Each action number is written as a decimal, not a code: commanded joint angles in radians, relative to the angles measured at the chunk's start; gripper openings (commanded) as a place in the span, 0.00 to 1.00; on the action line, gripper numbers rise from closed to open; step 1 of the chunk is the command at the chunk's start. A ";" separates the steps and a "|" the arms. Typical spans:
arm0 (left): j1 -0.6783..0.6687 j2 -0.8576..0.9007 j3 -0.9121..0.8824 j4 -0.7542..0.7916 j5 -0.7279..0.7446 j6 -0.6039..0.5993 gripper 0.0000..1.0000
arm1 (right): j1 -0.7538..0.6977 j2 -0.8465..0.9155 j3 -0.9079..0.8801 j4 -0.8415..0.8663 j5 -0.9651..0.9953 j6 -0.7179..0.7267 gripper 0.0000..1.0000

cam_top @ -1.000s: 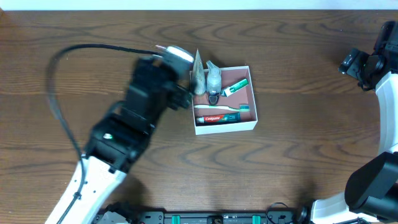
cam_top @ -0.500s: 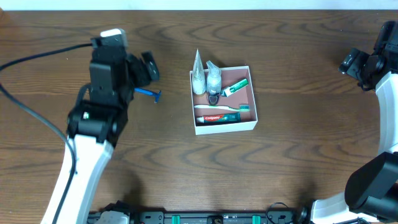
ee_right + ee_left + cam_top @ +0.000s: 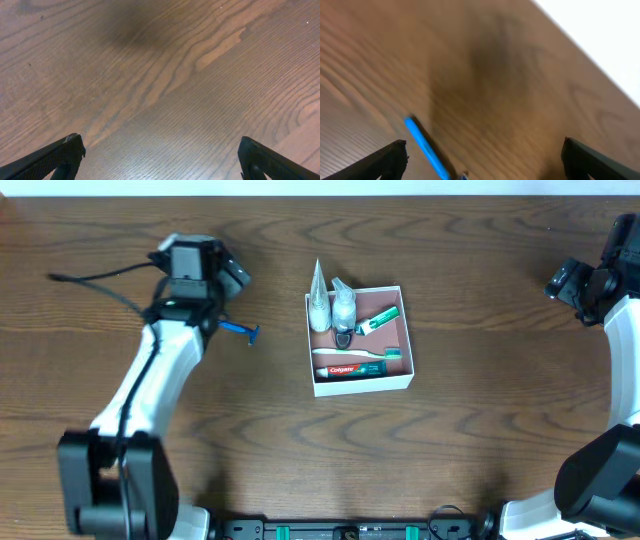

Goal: Pack container
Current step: 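Withdraw the left gripper and reach to the blue razor, then close the left gripper on the blue razor handle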

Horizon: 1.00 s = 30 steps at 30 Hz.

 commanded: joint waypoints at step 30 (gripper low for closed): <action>-0.061 0.225 -0.001 -0.160 -0.001 -0.370 0.94 | -0.003 -0.003 0.006 -0.001 0.010 0.018 0.99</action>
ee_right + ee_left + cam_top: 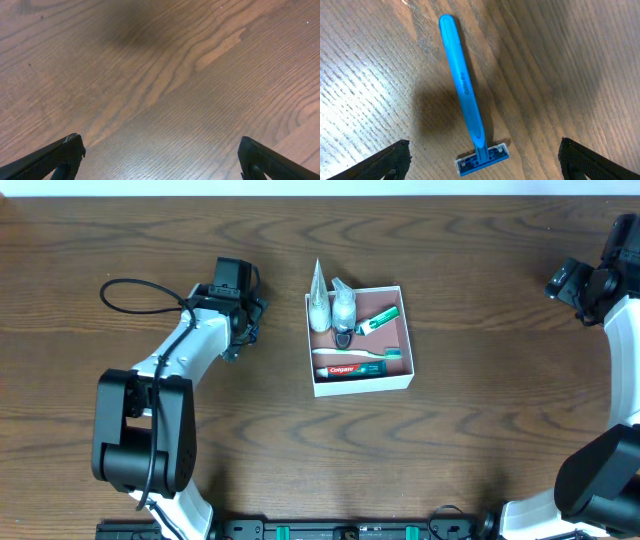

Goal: Pack container
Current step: 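Close the left gripper on the blue razor handle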

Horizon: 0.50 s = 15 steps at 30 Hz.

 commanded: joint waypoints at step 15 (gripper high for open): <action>0.007 0.143 -0.001 -0.014 0.030 -0.033 0.80 | -0.003 -0.003 0.006 -0.001 0.010 0.018 0.99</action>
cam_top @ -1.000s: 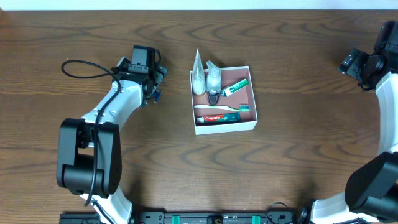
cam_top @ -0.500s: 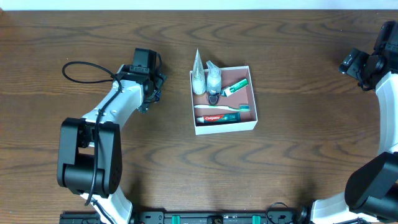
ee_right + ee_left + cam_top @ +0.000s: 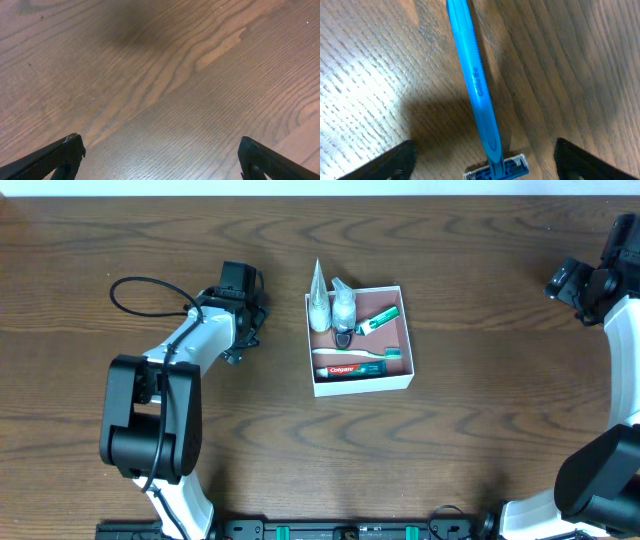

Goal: Pack container
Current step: 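Close the left gripper on the blue razor handle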

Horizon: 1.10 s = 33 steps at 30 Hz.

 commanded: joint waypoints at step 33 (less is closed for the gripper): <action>0.090 0.076 -0.012 -0.232 0.071 0.331 0.41 | -0.003 -0.003 0.006 -0.001 0.010 0.017 0.99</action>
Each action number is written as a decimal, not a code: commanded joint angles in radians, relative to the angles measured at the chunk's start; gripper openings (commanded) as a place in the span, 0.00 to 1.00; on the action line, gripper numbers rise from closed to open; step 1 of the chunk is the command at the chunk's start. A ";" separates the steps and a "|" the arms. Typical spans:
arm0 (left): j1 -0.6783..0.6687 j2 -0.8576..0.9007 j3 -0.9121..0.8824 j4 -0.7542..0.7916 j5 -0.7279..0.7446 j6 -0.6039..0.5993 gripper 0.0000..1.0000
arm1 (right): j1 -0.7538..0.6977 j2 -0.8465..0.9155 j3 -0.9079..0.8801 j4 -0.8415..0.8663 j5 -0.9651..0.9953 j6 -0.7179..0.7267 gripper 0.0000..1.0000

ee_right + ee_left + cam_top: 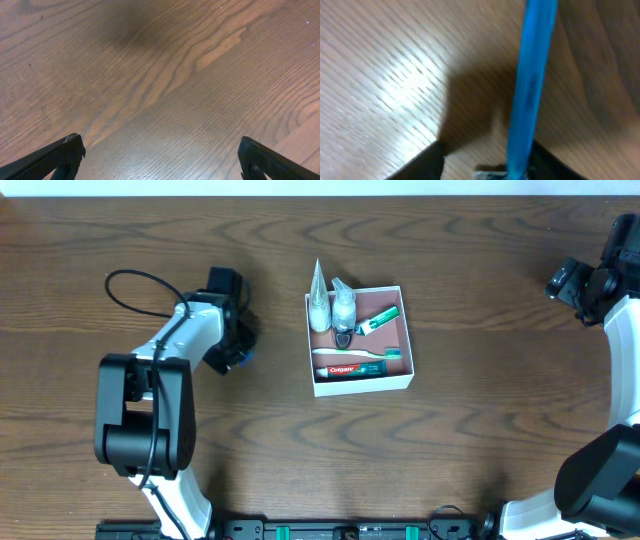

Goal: Pack container
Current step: 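Close the left gripper on the blue razor handle, then lift the razor and carry it over the box, lowering it in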

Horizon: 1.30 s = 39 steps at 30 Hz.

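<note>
A blue disposable razor (532, 75) lies on the wooden table, its head near the bottom edge of the left wrist view. My left gripper (487, 165) straddles its handle, jaws partly drawn in but open: the handle lies against the right finger (547, 165), with a gap to the left finger (425, 165). In the overhead view the left gripper (232, 348) hides all but a blue tip of the razor (244, 359). The white container (411, 350) stands mid-table. My right gripper (160, 160) is open over bare wood at the far right (572, 280).
In the container are two clear bottles (320, 305), a small green-and-white tube (378, 320), a toothbrush (350, 353) and a red toothpaste tube (350, 369). The left arm's black cable (125, 280) loops over the table at the back left.
The left gripper has shifted toward the near side and turned. Its fingers have drawn in around the razor handle, which now lies against the right finger. The right arm has not moved.
The left gripper was open left of the razor, seeing only part of its handle. Then it stood over the razor, wide open, and after that closer to it. Now its fingers have narrowed round the handle. The container and right arm stayed unchanged.
</note>
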 commanded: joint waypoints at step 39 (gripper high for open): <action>-0.037 -0.305 0.171 0.012 0.021 0.584 0.10 | -0.003 -0.003 0.006 -0.001 0.010 0.018 0.99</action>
